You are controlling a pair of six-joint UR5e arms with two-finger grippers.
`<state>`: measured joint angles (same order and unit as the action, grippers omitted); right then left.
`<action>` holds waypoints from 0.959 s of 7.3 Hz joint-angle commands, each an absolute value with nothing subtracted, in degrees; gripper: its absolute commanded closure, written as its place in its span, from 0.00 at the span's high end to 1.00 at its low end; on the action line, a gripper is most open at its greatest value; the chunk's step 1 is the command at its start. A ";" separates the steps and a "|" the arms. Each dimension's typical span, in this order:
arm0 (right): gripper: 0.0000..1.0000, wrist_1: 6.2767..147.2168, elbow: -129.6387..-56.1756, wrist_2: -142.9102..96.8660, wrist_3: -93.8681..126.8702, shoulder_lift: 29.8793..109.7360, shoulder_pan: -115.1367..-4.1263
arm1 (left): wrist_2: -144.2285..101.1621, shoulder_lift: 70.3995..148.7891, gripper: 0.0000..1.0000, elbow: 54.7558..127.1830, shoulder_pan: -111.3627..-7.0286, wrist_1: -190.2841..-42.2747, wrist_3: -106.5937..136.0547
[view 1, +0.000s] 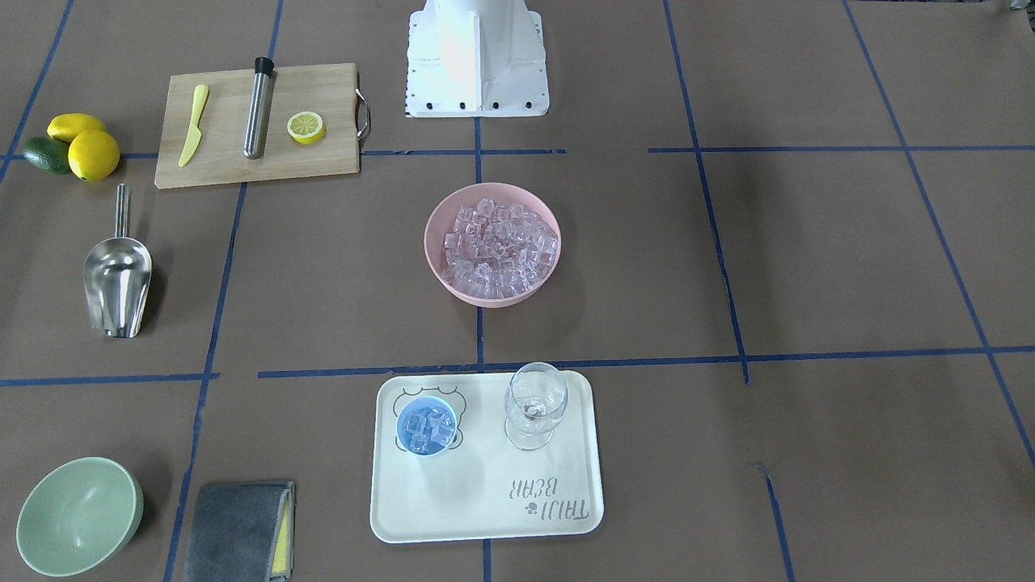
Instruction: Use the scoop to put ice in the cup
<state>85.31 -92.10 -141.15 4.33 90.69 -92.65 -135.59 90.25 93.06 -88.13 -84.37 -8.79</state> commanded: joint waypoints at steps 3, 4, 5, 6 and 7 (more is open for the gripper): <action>1.00 86.66 -95.98 -140.71 4.13 97.10 -92.72 | -135.35 90.35 1.00 93.08 -88.07 -84.37 -8.70; 1.00 86.57 -95.98 -140.19 4.04 97.12 -92.72 | -135.35 90.35 1.00 93.08 -88.07 -84.37 -8.70; 1.00 86.31 -95.98 -138.27 4.13 96.60 -92.64 | -135.35 90.35 1.00 93.08 -88.07 -84.37 -8.70; 1.00 86.22 -95.98 -137.56 4.04 96.42 -92.64 | -135.35 90.35 1.00 93.08 -88.07 -84.37 -8.70; 1.00 86.22 -95.98 -137.46 3.96 96.42 -92.64 | -135.35 90.35 1.00 93.08 -88.07 -84.37 -8.70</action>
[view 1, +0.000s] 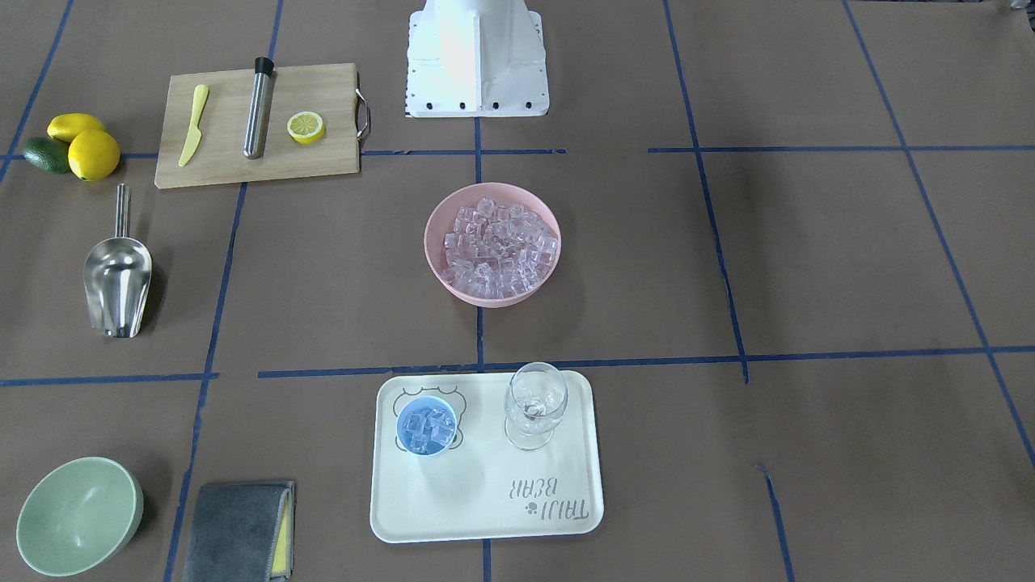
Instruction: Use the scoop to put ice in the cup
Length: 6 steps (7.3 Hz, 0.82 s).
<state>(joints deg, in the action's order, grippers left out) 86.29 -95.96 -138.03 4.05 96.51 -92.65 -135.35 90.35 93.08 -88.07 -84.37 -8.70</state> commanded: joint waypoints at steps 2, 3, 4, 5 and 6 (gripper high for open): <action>1.00 86.22 -96.33 -135.98 4.04 96.24 -92.64 | -135.26 90.35 1.00 93.16 -88.15 -84.37 -8.70; 1.00 86.22 -96.33 -135.79 4.13 96.24 -92.64 | -135.26 90.35 1.00 93.08 -88.07 -84.37 -8.70; 1.00 86.22 -96.33 -135.79 4.22 96.24 -92.64 | -135.44 90.35 1.00 93.08 -88.07 -84.37 -8.53; 1.00 86.22 -96.33 -135.79 4.22 96.24 -92.64 | -135.70 90.44 1.00 93.08 -88.07 -84.37 -8.35; 1.00 86.39 -96.24 -135.79 4.22 96.24 -92.64 | -135.79 90.35 1.00 92.90 -88.07 -84.29 -8.18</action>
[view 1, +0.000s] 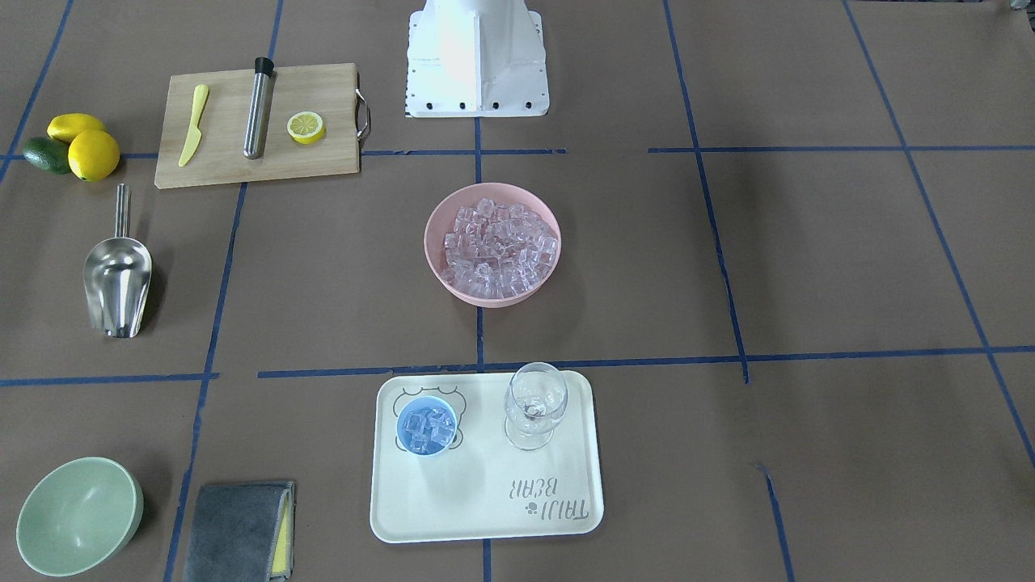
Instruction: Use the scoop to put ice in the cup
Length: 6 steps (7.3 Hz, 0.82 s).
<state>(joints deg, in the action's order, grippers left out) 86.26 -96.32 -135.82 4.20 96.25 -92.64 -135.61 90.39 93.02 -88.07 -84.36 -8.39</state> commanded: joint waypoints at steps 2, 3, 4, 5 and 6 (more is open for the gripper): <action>1.00 86.48 -96.15 -136.05 4.31 96.24 -92.64 | -135.88 90.26 1.00 92.72 -88.07 -84.37 -6.42; 1.00 86.57 -96.15 -136.05 4.31 96.24 -92.64 | -135.88 90.35 1.00 92.81 -88.15 -84.46 -4.24; 1.00 86.49 -96.15 -136.32 4.39 96.24 -92.64 | -135.88 90.61 1.00 92.90 -88.24 -84.46 -1.78; 1.00 86.57 -96.24 -136.41 4.39 96.24 -92.64 | -135.88 90.70 1.00 92.81 -88.24 -84.55 -1.58; 1.00 86.66 -96.15 -136.58 4.48 96.33 -92.64 | -135.79 90.70 1.00 92.90 -88.24 -84.55 -1.58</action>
